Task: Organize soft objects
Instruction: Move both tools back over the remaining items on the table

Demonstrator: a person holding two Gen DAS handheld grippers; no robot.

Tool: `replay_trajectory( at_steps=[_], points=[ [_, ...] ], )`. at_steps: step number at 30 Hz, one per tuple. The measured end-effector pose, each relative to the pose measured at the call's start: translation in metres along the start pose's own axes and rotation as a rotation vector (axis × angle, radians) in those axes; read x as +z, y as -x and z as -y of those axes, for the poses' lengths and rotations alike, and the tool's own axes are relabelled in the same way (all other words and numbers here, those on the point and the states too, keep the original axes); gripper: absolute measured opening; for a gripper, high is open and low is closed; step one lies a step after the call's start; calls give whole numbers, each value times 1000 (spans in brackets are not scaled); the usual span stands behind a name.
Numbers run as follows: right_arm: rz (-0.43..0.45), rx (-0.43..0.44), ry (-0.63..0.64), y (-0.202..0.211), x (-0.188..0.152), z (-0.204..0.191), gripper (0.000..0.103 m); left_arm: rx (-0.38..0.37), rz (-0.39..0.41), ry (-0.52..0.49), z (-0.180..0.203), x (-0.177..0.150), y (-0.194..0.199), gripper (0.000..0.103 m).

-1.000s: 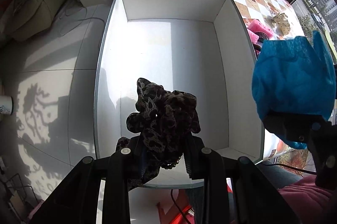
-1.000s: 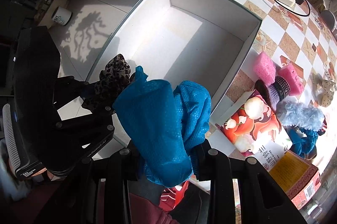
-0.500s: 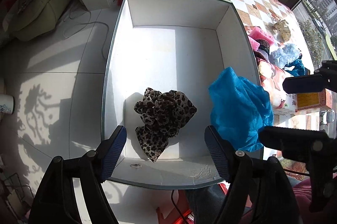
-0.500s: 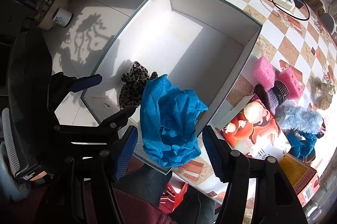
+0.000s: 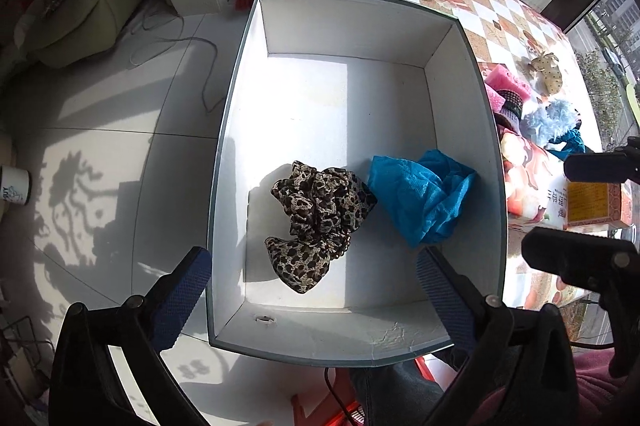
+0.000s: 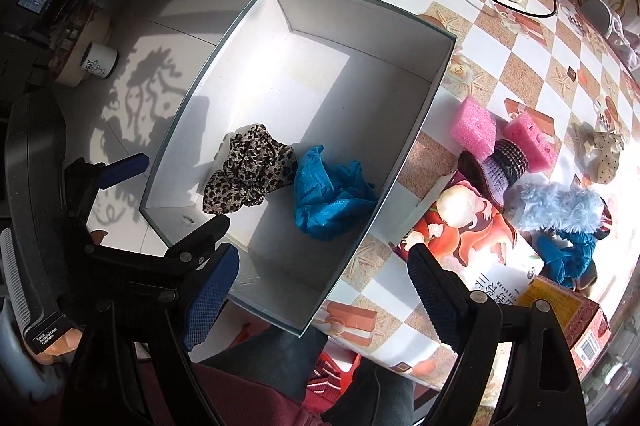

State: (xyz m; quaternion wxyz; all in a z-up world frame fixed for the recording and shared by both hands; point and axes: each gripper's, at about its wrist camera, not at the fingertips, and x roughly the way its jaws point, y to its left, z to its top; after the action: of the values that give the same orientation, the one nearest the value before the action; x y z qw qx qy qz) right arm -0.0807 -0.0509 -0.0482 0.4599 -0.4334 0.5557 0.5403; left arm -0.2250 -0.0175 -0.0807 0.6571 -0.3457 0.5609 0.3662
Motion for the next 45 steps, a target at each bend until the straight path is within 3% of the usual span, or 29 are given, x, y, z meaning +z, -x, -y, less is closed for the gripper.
replay_trajectory(
  at_steps=[18, 26, 32, 39, 45],
  points=[
    [52, -27, -73, 10, -3, 13, 87, -37, -23, -77, 10, 21, 7, 103],
    [66, 24, -200, 22, -13, 40, 87, -138, -31, -120, 31, 46, 17, 103],
    [139, 58, -359, 59, -26, 94, 87, -139, 1, -227, 74, 70, 28, 103],
    [206, -5, -527, 107, -50, 193, 87, -100, 41, -354, 139, 104, 35, 103],
    [199, -5, -674, 111, -80, 275, 88, -10, 6, -500, 211, 137, -1, 103]
  ],
)
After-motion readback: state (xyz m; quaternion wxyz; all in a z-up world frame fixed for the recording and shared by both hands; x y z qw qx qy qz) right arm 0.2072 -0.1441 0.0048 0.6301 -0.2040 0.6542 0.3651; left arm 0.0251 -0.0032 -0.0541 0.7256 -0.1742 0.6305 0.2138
